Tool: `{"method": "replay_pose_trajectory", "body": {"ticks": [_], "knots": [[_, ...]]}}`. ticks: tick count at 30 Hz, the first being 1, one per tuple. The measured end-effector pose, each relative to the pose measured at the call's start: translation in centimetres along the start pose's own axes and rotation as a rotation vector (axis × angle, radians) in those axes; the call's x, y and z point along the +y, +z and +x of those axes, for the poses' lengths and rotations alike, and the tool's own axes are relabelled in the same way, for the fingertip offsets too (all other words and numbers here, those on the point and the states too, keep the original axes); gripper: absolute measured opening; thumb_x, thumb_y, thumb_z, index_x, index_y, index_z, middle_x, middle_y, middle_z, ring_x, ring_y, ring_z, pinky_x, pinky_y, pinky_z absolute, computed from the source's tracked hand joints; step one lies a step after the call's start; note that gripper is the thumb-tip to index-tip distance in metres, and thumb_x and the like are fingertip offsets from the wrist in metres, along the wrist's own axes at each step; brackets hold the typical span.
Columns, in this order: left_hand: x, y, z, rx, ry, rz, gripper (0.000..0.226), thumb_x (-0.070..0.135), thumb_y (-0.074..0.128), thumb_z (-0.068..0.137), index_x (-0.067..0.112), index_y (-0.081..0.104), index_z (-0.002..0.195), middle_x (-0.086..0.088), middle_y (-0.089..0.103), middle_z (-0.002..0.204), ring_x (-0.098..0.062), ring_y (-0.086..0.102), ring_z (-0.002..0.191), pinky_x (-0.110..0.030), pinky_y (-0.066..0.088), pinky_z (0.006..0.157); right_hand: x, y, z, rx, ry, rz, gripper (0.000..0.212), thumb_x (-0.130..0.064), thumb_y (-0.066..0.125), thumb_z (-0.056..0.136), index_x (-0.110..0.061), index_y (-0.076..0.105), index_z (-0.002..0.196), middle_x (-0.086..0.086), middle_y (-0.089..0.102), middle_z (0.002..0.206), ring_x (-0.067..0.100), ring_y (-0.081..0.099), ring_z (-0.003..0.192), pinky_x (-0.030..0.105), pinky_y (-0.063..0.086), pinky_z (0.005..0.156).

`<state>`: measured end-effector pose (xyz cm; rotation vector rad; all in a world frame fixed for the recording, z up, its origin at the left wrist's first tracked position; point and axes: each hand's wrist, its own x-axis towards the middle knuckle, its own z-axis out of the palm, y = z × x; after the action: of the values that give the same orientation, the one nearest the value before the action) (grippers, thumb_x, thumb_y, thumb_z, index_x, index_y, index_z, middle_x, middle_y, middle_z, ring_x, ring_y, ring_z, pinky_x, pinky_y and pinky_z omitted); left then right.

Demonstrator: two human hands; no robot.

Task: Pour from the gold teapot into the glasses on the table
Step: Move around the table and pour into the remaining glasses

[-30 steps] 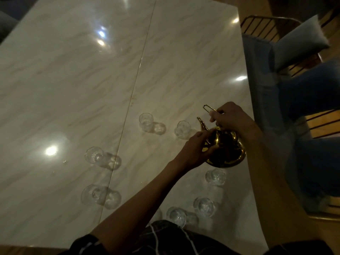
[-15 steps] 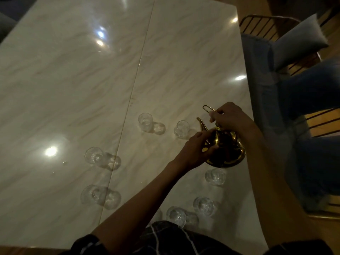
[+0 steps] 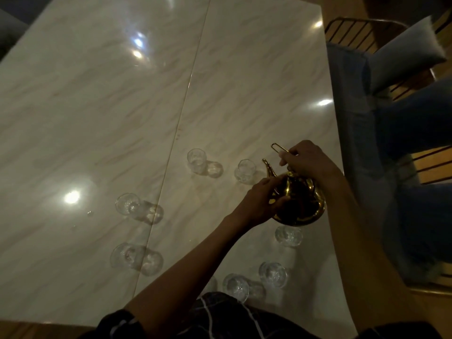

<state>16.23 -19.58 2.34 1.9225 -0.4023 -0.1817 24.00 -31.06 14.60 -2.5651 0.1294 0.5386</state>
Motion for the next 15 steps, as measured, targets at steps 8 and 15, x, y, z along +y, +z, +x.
{"method": "replay_pose_trajectory", "body": {"ticks": [8,15], "knots": [[-0.6,-0.2,-0.4,-0.02,-0.012,0.003,0.054,0.035,0.058,0.096,0.019,0.041,0.144,-0.009,0.054,0.131,-0.019,0.056,0.111,-0.037,0.055,0.088,0.6,1.1,0.2,0.018,-0.016,0.027,0.033,-0.028,0.053,0.097,-0.003,0.075,0.093,0.006,0.066,0.076,0.02,0.065,0.075,0.033,0.053,0.071],[-2.0,-1.0,-1.3,-0.008,-0.054,0.054,0.054,0.042,0.057,0.094,0.022,0.044,0.142,-0.005,0.055,0.129,-0.019,0.054,0.114,-0.044,0.054,0.087,0.3,3.0,-0.1,0.01,-0.01,0.149,0.032,-0.029,0.054,0.096,-0.006,0.075,0.088,0.006,0.066,0.074,0.019,0.064,0.075,0.033,0.054,0.068]]}}
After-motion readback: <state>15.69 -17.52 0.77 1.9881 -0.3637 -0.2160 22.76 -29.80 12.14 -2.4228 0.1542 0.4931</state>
